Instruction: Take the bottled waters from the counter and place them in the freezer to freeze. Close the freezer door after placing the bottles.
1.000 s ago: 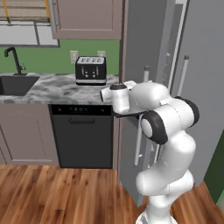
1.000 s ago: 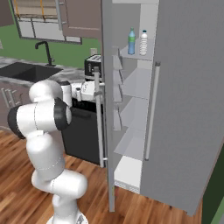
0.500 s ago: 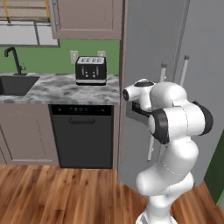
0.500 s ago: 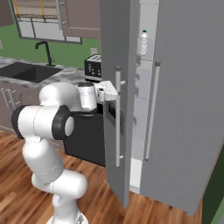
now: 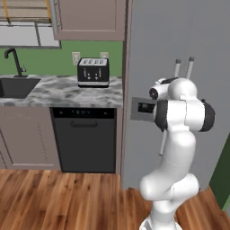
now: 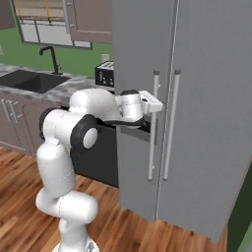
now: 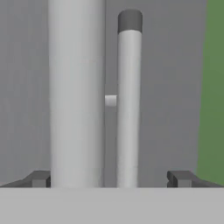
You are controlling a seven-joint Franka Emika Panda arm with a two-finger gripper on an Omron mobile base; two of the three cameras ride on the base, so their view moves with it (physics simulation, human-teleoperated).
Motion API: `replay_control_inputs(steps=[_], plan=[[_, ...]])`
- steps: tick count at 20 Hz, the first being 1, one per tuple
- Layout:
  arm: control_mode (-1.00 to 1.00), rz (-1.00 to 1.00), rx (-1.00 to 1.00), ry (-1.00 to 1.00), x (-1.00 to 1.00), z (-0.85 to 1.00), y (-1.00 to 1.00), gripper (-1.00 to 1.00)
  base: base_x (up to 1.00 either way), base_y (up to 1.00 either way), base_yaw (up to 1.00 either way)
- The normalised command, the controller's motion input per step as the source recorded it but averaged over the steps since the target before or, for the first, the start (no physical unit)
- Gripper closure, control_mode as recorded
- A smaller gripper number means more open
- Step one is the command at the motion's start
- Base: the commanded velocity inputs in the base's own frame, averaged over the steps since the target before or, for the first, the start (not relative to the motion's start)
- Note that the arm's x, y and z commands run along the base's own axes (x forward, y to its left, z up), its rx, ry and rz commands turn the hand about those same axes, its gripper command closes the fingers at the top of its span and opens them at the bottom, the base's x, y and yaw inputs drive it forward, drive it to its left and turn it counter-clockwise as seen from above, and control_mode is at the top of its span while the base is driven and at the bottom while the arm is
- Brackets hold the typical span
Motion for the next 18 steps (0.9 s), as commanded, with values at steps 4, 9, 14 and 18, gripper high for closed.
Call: replay_control_inputs(steps=[4,9,14,18], plan=[[-1.00,0.03,0.05,0.02,0.70,-0.04,-1.00,-1.00,0.00,0.00,0.00],[-1.00,0.00,0.10,0.06,0.93,0.00,-0.99,-1.00,0.00,0.00,0.00],[-1.00,0.01,0.06,0.03,0.49,0.00,-0.63,-1.00,0.00,0.00,0.00],[-1.00,0.00,0.00,0.00,-0.04,0.00,-0.02,-1.00,0.00,0.00,0.00]])
